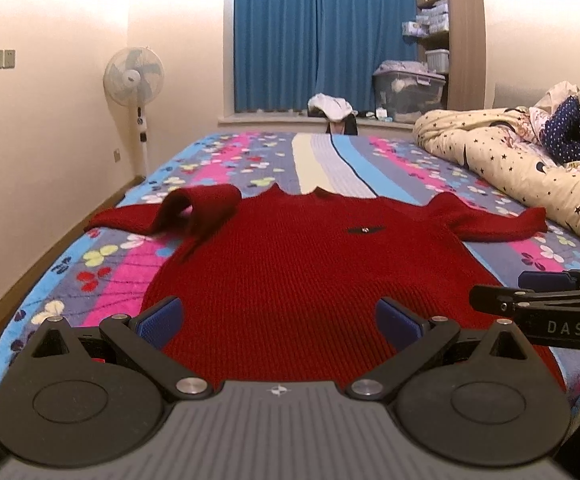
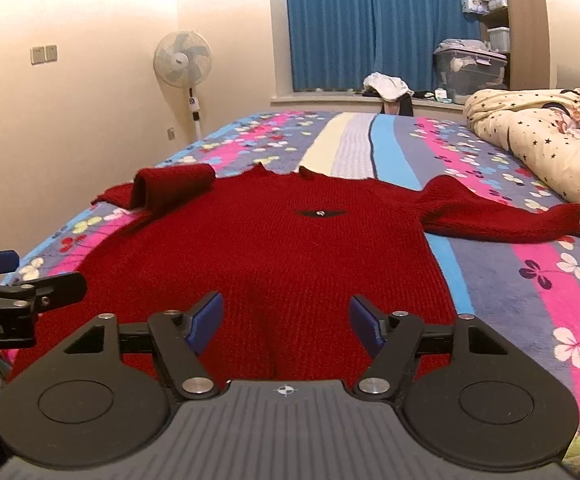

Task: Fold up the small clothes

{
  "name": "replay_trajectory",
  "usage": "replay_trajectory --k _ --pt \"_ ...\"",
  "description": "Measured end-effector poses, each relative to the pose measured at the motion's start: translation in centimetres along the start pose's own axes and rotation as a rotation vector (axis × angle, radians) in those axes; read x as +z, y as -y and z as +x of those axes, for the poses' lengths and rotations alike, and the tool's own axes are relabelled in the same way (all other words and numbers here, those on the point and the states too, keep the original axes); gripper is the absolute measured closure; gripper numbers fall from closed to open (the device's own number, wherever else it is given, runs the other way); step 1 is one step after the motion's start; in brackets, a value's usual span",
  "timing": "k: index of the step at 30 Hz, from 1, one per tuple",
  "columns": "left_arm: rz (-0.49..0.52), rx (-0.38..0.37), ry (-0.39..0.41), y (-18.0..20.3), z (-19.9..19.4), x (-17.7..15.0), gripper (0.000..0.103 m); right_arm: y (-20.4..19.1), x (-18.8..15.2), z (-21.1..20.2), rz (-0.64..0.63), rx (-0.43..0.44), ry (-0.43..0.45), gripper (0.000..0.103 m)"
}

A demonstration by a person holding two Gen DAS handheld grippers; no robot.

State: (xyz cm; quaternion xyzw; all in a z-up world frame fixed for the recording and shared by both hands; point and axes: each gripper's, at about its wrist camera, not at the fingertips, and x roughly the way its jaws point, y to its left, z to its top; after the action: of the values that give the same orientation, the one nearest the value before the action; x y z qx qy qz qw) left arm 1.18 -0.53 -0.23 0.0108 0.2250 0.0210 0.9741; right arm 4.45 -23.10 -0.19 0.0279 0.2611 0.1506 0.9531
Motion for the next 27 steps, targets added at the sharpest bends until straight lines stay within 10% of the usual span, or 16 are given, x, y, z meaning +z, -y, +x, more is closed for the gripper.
replay_trajectory --k 17,27 --pt "0.040 -0.009 0.031 0.0 -0.3 -0.1 0.000 -1.6 -0.4 0.3 -0.074 -0.019 -0.012 0.016" --pt "-0.025 -0.064 -0.023 -0.3 0.2 0.0 0.000 -1.8 -0.3 0.1 -0.041 0.100 -0.023 0.026"
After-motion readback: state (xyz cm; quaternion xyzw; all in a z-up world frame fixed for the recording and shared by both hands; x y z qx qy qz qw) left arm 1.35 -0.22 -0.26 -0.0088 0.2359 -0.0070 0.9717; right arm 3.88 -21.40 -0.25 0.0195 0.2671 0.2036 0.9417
